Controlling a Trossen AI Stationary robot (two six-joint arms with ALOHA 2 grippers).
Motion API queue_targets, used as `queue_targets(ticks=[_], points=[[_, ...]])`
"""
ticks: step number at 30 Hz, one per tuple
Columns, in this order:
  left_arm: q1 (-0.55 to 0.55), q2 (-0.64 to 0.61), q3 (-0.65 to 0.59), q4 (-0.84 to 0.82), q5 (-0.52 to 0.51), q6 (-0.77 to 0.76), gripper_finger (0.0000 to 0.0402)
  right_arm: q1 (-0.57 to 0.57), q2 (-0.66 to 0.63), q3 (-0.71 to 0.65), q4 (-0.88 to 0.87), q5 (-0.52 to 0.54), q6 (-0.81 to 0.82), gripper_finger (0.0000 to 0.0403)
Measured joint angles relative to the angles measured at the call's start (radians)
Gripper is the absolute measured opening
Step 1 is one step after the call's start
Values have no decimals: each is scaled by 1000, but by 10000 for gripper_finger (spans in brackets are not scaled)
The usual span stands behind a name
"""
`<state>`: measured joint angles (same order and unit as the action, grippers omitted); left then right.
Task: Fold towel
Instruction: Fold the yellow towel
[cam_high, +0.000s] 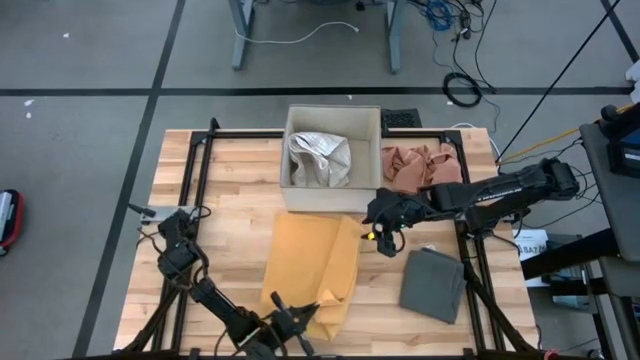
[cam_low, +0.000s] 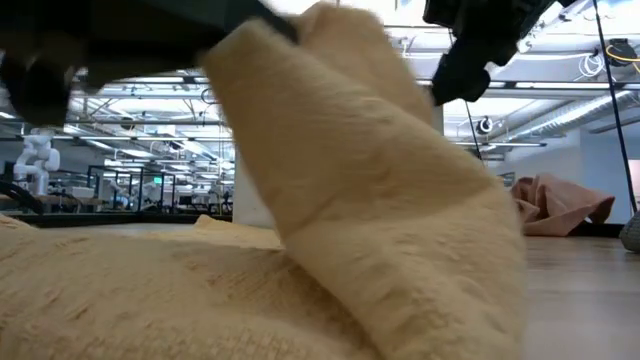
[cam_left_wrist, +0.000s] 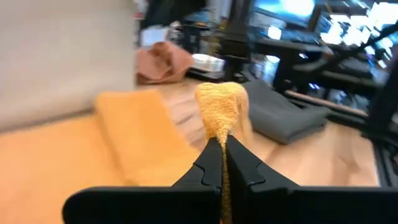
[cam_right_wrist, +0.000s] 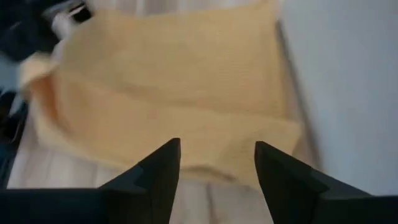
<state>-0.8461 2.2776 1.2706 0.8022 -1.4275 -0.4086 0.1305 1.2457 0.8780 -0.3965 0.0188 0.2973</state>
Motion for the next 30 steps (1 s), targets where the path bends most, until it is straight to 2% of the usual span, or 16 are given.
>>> queue_targets(ticks=[4,10,17,22,30], points=[[-15,0,-48,0,-59,-151,1,37,6,0,-34,-50,-7,190],[-28,0,-95,-3,-76,-304,1,128,89,0,-32,-39,-71,184],[-34,0,-107,-8,-53,-379,5,231,255,0,35,147,-285,198],[-34,0,-107,-10,-9,-428,11,265,288,-1,49,330,-403,194],[-47,0,-107,-14,26,-430,14,285,292,-1,58,397,-532,188]])
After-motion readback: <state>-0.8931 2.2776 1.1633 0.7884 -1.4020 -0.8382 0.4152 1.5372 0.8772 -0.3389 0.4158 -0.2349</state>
